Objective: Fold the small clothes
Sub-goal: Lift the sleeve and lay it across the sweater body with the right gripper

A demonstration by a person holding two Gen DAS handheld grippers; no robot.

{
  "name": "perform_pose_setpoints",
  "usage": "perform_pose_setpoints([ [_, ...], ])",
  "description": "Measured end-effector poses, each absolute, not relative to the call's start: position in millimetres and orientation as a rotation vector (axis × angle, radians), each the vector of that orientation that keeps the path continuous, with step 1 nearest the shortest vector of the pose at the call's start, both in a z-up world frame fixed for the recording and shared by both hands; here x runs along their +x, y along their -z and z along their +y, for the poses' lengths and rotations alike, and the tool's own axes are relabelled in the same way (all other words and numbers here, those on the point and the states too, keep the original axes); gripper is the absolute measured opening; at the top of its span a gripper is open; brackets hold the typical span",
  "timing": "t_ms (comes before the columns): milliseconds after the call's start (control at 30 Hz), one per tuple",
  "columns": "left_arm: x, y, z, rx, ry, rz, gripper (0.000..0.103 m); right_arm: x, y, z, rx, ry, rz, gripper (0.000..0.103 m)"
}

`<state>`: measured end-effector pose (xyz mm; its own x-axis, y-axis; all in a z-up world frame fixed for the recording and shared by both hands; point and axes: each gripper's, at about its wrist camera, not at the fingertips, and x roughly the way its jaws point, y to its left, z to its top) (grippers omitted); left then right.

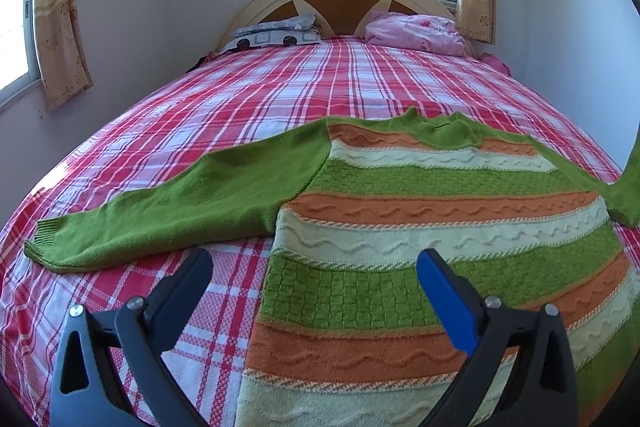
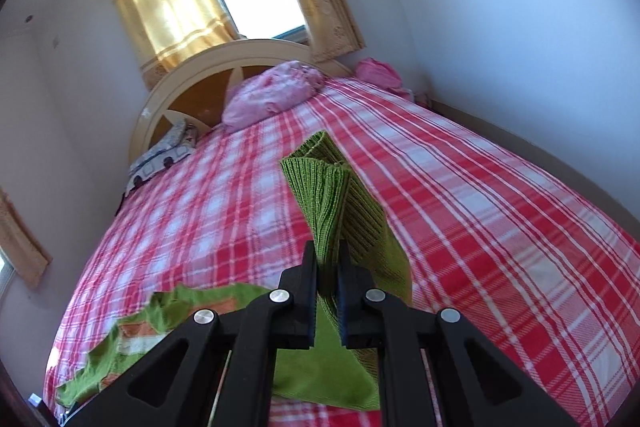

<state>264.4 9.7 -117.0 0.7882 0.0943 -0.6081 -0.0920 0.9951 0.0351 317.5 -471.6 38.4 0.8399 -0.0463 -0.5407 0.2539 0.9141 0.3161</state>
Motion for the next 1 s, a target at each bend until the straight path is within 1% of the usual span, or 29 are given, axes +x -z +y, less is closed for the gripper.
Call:
perform_pose_setpoints([
  [367, 263, 118, 32, -0.052, -0.117, 0.652, 0.103, 358, -90, -359, 0.287, -0.033, 0.494, 0.008],
  [567, 263, 122, 42, -0.082, -0.112, 0.662, 0.103, 378, -96, -289, 0.21, -0.144, 0.495, 0.008],
  [800, 261, 124, 51, -0.11, -0.109, 0.664, 0.103, 395, -70, -223, 0.155, -0.234, 0.535, 0.008],
  [1000, 261, 125, 52, -0.118, -0.121, 0.666, 0.103, 400, -7, -157, 0.135, -0.324, 0.629, 0.008],
])
